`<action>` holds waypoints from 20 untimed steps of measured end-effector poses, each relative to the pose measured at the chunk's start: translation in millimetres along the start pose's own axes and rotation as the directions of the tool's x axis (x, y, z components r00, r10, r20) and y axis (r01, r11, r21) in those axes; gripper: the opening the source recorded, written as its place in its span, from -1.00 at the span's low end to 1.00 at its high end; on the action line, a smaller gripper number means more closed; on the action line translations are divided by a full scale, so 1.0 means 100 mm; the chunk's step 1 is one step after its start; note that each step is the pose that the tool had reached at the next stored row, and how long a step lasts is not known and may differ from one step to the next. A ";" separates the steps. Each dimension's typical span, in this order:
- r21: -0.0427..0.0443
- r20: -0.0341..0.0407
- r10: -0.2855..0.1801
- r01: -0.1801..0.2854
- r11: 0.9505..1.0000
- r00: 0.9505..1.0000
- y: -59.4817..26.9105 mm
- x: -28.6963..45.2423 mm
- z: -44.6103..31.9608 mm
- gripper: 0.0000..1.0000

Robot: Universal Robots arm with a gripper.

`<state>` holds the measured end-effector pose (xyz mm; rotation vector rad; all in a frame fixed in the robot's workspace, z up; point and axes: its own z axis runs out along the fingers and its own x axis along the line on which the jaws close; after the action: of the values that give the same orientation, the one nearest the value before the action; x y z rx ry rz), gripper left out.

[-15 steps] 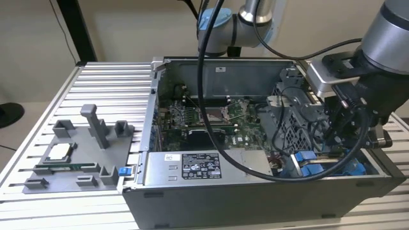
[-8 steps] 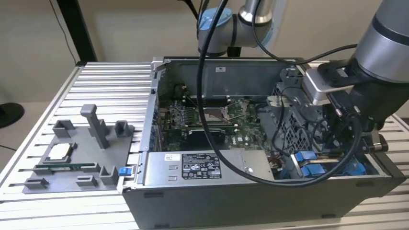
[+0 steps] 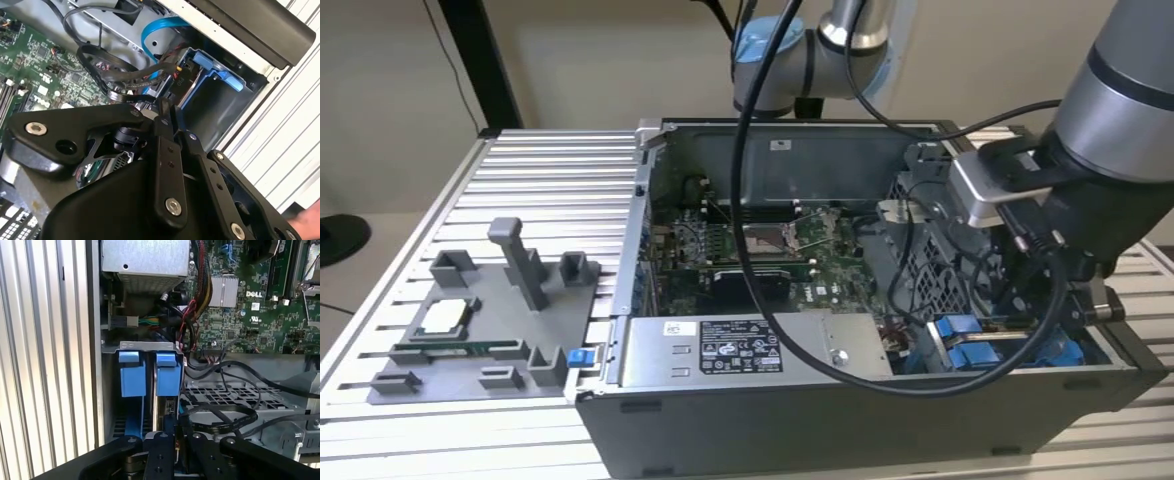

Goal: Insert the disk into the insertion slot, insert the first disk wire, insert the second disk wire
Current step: 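Insert the second disk wire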

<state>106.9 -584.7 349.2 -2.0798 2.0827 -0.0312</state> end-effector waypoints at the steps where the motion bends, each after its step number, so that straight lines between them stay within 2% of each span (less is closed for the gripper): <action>1: 0.001 0.000 0.000 0.000 1.000 1.000 0.005 0.000 0.002 -1.00; 4: 0.005 0.000 -0.001 0.001 1.000 1.000 0.012 0.001 0.006 -1.00; 8: 0.014 0.000 -0.002 0.002 1.000 1.000 0.050 0.002 0.013 -1.00; 13: 0.043 0.000 -0.006 0.006 0.999 1.000 0.068 0.004 0.030 -1.00; 20: 0.045 0.000 -0.005 0.005 0.999 1.000 0.072 0.006 0.041 -1.00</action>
<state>100.3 -584.7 344.0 -2.0586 2.0575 -0.0786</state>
